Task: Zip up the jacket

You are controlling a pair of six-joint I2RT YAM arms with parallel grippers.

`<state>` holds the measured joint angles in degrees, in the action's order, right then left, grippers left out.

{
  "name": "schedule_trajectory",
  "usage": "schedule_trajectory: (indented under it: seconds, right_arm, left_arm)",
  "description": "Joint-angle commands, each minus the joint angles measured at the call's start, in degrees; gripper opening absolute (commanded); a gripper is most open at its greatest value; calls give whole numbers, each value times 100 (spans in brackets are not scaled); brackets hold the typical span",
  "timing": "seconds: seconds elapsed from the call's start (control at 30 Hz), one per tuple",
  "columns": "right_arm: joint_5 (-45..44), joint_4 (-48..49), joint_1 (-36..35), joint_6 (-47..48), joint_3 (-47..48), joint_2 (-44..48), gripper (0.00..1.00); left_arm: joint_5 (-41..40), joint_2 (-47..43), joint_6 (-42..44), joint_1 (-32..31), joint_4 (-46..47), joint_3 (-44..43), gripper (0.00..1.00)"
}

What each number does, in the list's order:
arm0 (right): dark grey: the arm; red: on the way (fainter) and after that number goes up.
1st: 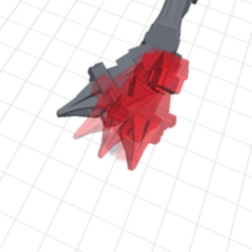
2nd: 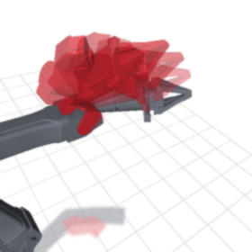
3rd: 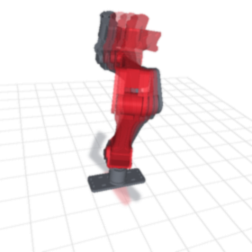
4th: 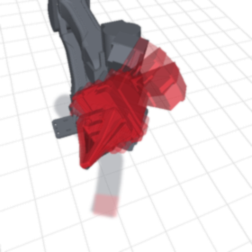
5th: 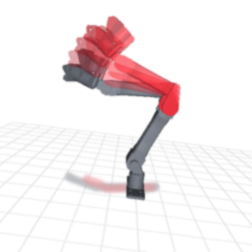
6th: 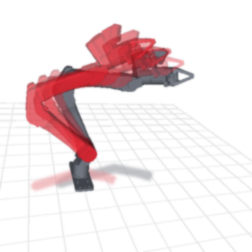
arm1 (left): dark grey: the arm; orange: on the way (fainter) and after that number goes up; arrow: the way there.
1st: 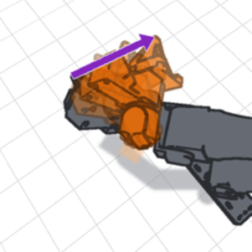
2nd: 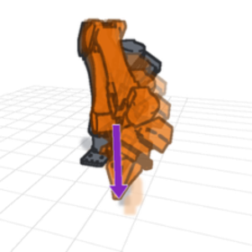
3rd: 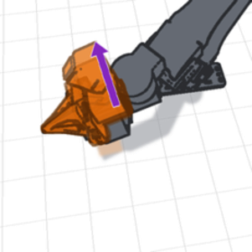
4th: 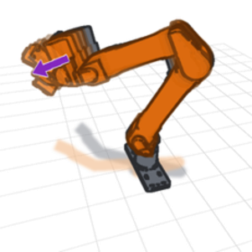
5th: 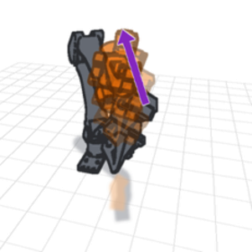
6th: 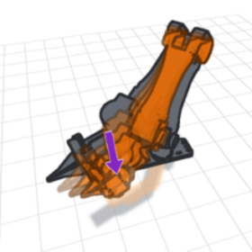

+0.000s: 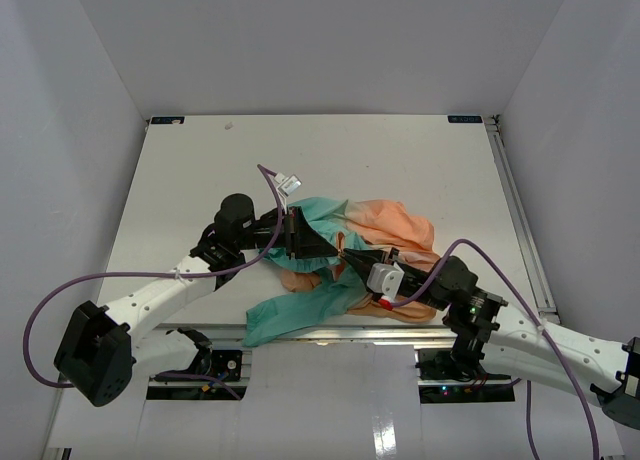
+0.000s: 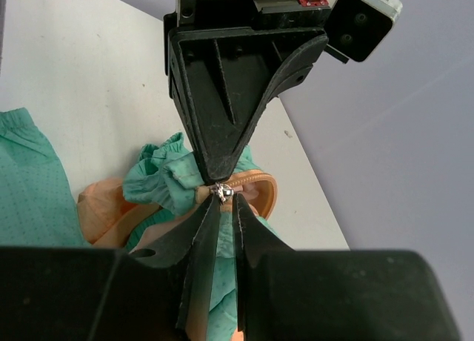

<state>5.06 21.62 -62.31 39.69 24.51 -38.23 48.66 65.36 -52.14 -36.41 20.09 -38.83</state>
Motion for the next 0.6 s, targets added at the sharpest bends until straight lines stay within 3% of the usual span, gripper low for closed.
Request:
schedule_trajectory:
  seconds: [0.0, 0.33, 0.5, 0.57]
  right_arm:
    - [228, 293, -13, -79, 124, -92, 20]
    - [400, 539, -17, -127, 90, -201, 20]
    - [171, 597, -18, -162, 100, -243, 8]
    - [-48, 732, -18, -155, 47, -213, 8]
  left_arm:
    - [106, -29, 2, -6, 183, 19, 0]
    - [109, -15, 2, -5, 197, 15, 0]
    - [127, -8, 5, -6, 204, 42, 0]
    - [134, -23, 27, -6, 189, 42, 0]
